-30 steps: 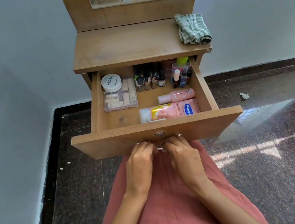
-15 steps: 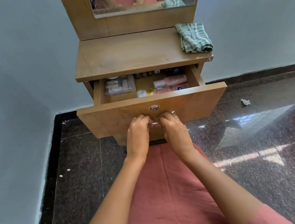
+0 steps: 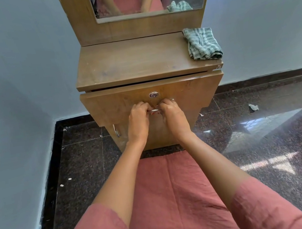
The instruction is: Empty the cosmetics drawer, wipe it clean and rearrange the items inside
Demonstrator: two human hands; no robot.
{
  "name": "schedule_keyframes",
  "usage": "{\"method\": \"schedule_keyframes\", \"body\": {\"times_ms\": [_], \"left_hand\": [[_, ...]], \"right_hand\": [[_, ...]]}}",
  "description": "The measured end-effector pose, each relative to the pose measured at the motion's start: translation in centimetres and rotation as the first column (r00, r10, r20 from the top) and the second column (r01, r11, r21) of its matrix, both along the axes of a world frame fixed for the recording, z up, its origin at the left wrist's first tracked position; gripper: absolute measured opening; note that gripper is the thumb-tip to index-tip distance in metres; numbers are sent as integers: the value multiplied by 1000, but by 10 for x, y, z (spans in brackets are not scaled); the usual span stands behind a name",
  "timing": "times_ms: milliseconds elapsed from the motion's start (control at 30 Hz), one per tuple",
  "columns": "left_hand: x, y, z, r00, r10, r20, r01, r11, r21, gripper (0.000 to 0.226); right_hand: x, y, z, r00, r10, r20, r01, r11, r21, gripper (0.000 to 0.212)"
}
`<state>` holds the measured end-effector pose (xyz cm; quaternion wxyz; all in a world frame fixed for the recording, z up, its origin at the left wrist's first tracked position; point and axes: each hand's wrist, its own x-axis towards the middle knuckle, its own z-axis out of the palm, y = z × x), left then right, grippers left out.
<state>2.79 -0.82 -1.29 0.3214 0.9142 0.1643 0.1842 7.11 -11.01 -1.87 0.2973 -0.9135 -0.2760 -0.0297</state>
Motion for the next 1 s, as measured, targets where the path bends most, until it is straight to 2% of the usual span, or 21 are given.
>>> {"method": "schedule_keyframes", "body": {"times_ms": [600,700,800,900,1000], "left_hand": [[26,13,-1,1000,-14,17,15,998,-55,11],[23,9,0,1000,2,17,0,996,-86,11],[17,6,-2,1000,-14,25,16,994,-108,21],[3,-2,0,997,-62,-41,59,997,-55,32],[-9,-8,-9,995,-59,-76,65,995,79,41]], "right_hand": [[23,14,-2,1000,-2,-12,2,1000,6,19],[17,14,-9,999,-22,37,23,999,-30,29],[12,13,-16,995,-22,101,31,996,-83,35],[4,9,-12,975,-2,221,25,994,-102,30],[-2,2,-19,933,31,358,16,992,-128,36]]}}
